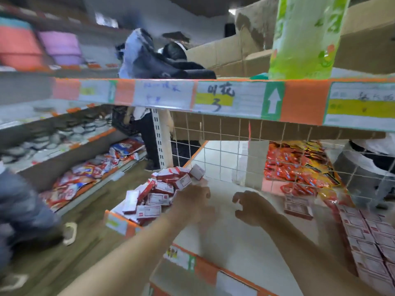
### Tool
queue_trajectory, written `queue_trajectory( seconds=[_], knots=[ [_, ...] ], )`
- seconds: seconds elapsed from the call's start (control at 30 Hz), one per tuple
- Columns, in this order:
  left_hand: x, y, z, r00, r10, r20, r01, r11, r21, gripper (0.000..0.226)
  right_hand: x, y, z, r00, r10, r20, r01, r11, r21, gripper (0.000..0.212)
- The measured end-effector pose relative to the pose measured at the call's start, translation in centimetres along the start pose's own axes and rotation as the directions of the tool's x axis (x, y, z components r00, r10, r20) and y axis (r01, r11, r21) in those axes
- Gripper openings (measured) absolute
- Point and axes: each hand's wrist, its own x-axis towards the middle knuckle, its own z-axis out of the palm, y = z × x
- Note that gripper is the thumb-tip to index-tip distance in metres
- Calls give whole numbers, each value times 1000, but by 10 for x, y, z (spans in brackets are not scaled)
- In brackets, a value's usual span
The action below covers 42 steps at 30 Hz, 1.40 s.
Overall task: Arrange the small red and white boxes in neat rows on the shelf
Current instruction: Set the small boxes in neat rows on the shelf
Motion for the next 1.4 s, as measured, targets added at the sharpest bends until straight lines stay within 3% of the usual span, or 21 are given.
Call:
queue_trajectory(
  seconds=[0.17, 0.33, 0.43, 0.6, 0.7, 0.83, 1.0, 1.23, 1.4],
  knots=[
    [-42, -84, -34, 983, -165, -86, 167, 986, 19, 39, 27, -73, 15, 977, -204, 59, 200, 977, 70, 40],
    [-73, -136, -40, 963, -244, -111, 250, 967, 42, 36, 47, -142, 22, 916, -390, -93, 401, 901, 167, 42],
    [-79, -142, -35, 967, -236, -96, 241, 970, 40, 40, 58, -165, 35, 880, -456, -132, 471, 874, 118, 43],
    [-75, -140, -24, 974, -201, -108, 209, 975, 70, 52, 74, -174, 67, 900, -420, -120, 432, 897, 97, 32],
    [-71, -141, -20, 973, -201, -110, 209, 975, 69, 45, 70, -174, 71, 895, -401, -194, 429, 894, 131, 35],
    [-72, -145, -19, 974, -168, -149, 171, 985, 4, 42, 67, -169, 72, 891, -374, -257, 424, 888, 178, 23],
    [-74, -143, -19, 980, -75, -184, 57, 993, -100, 40, 56, -155, 52, 883, -359, -302, 430, 876, 217, 32],
    [-41, -113, 2, 987, 44, -156, -75, 977, -199, 48, 19, -78, 15, 961, -154, -228, 205, 953, 221, 36],
    [-11, -76, 17, 983, 100, -153, -132, 966, -221, 35, -31, -7, -6, 979, -4, -202, 40, 984, 174, 37]
  ],
)
